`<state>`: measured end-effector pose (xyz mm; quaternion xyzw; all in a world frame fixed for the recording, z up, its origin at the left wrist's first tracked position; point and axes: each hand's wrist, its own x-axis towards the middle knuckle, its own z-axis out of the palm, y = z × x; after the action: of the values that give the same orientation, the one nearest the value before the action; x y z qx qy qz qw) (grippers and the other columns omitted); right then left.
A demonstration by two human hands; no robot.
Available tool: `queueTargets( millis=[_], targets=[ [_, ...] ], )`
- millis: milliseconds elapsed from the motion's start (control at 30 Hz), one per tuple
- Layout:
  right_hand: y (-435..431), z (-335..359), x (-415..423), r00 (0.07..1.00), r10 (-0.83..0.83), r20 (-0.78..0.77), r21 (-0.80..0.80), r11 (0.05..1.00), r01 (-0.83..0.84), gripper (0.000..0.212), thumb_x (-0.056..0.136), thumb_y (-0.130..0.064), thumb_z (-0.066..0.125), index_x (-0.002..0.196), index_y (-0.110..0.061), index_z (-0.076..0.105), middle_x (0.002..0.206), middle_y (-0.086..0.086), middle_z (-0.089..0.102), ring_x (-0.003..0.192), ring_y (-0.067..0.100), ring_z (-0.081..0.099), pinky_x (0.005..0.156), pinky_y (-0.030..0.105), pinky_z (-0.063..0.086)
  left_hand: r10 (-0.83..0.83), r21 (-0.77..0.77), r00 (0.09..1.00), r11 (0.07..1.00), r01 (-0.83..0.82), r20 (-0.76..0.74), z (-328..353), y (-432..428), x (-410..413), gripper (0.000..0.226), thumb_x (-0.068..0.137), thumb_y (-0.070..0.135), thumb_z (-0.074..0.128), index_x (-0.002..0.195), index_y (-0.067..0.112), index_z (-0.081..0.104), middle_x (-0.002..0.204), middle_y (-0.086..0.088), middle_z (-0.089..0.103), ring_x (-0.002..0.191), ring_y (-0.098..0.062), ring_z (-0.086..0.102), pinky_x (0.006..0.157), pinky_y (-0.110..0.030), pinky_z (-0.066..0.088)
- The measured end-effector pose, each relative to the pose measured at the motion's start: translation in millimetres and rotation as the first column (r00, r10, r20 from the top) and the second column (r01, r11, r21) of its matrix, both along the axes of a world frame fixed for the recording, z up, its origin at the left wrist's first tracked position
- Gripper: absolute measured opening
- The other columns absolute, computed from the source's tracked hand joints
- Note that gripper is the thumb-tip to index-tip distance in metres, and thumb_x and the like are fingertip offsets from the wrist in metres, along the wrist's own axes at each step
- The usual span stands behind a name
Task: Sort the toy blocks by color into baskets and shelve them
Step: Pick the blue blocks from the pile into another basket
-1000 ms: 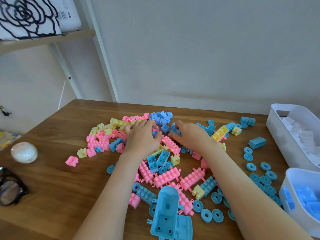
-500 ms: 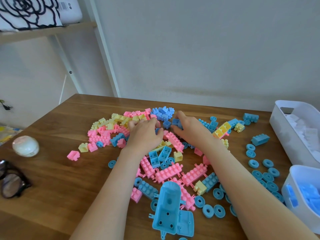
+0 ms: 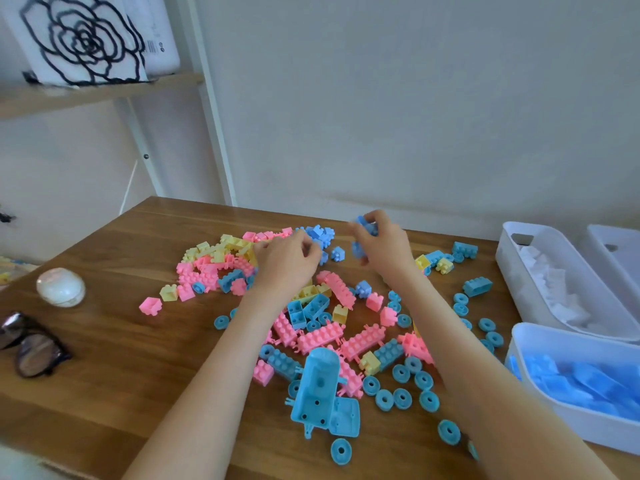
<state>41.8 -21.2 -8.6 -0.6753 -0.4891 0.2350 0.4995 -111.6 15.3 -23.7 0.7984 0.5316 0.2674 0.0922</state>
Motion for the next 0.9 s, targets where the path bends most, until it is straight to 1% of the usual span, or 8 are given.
queueTargets(
  millis=[67, 133, 233, 367, 533, 633, 800, 900],
  targets=[
    [-7, 4, 9, 0.959, -0.041, -0.279, -0.081, 0.997, 0.019, 0.028, 0.093, -0.035, 0.056, 0.109, -0.013, 0.052, 0.084, 0.005, 0.055, 0.045, 0.01, 0.05, 0.038, 0.018, 0.04, -0.014, -0.113, 0.987, 0.993, 0.033, 0.16, 8, -9, 5, 0.019, 0.099, 0.029, 0.041, 0.103, 0.017, 0.056, 0.074, 0.006, 0.06, 0.059, -0.012, 0.051, 0.074, -0.031, 0.041],
    [-16, 7, 16, 0.799, -0.001, -0.601, -0.067, 0.997, -0.049, 0.025, 0.095, -0.029, 0.055, 0.1, -0.005, 0.052, 0.072, 0.008, 0.049, 0.042, 0.01, 0.042, 0.036, 0.019, 0.03, 0.014, -0.228, 0.942, 0.971, 0.067, 0.335, 16, -22, 11, 0.017, 0.099, 0.025, 0.038, 0.104, 0.019, 0.054, 0.076, 0.004, 0.058, 0.052, -0.011, 0.046, 0.055, -0.028, 0.04],
    [-37, 10, 19, 0.618, 0.066, -0.783, -0.037, 0.988, -0.152, 0.022, 0.096, -0.024, 0.053, 0.082, -0.007, 0.05, 0.056, 0.004, 0.043, 0.039, 0.009, 0.032, 0.033, 0.017, 0.026, -0.049, -0.234, 0.953, 0.965, 0.123, 0.3, 26, -51, 25, 0.024, 0.099, 0.021, 0.031, 0.094, 0.018, 0.054, 0.069, -0.002, 0.055, 0.052, -0.013, 0.043, 0.049, -0.027, 0.031],
    [-64, 7, 17, 0.679, 0.046, -0.732, -0.097, 0.98, -0.172, 0.022, 0.094, -0.023, 0.057, 0.084, -0.004, 0.05, 0.059, 0.007, 0.046, 0.034, 0.009, 0.041, 0.038, 0.019, 0.035, -0.022, -0.423, 0.912, 0.881, 0.211, 0.41, 33, -88, 50, 0.032, 0.1, 0.026, 0.026, 0.082, 0.014, 0.049, 0.07, -0.005, 0.055, 0.058, -0.018, 0.056, 0.06, -0.031, 0.045],
    [-92, 6, 22, 0.872, -0.088, -0.481, -0.2, 0.98, -0.011, 0.026, 0.095, -0.032, 0.054, 0.092, -0.006, 0.054, 0.058, 0.005, 0.045, 0.041, 0.013, 0.041, 0.04, 0.024, 0.032, 0.065, -0.639, 0.857, 0.696, 0.328, 0.511, 30, -113, 80, 0.047, 0.101, 0.041, 0.027, 0.109, 0.004, 0.054, 0.064, -0.007, 0.056, 0.047, -0.017, 0.053, 0.051, -0.03, 0.049],
    [-104, 6, 29, 0.902, -0.096, -0.42, -0.199, 0.98, 0.012, 0.029, 0.096, -0.037, 0.049, 0.081, -0.012, 0.049, 0.052, 0.005, 0.044, 0.044, 0.016, 0.037, 0.044, 0.029, 0.028, 0.11, -0.667, 0.77, 0.587, 0.46, 0.628, 23, -126, 90, 0.053, 0.1, 0.044, 0.036, 0.129, 0.001, 0.041, 0.068, -0.007, 0.055, 0.043, -0.013, 0.052, 0.045, -0.026, 0.045],
    [-115, 2, 32, 0.899, -0.077, -0.431, -0.187, 0.982, -0.006, 0.033, 0.099, -0.038, 0.041, 0.108, -0.009, 0.054, 0.065, 0.005, 0.052, 0.054, 0.014, 0.041, 0.051, 0.028, 0.034, -0.008, -0.586, 0.778, 0.653, 0.48, 0.629, 17, -139, 85, 0.035, 0.098, 0.048, 0.038, 0.107, 0.016, 0.046, 0.081, -0.006, 0.055, 0.062, -0.014, 0.051, 0.067, -0.035, 0.051],
    [-109, -3, 30, 0.895, -0.061, -0.443, -0.198, 0.98, -0.031, 0.038, 0.1, -0.04, 0.037, 0.115, -0.008, 0.052, 0.071, 0.004, 0.049, 0.054, 0.012, 0.042, 0.05, 0.026, 0.034, -0.1, -0.495, 0.804, 0.742, 0.453, 0.586, 16, -138, 74, 0.028, 0.101, 0.042, 0.034, 0.096, 0.018, 0.048, 0.074, -0.003, 0.054, 0.059, -0.013, 0.052, 0.063, -0.03, 0.049]
  ],
)
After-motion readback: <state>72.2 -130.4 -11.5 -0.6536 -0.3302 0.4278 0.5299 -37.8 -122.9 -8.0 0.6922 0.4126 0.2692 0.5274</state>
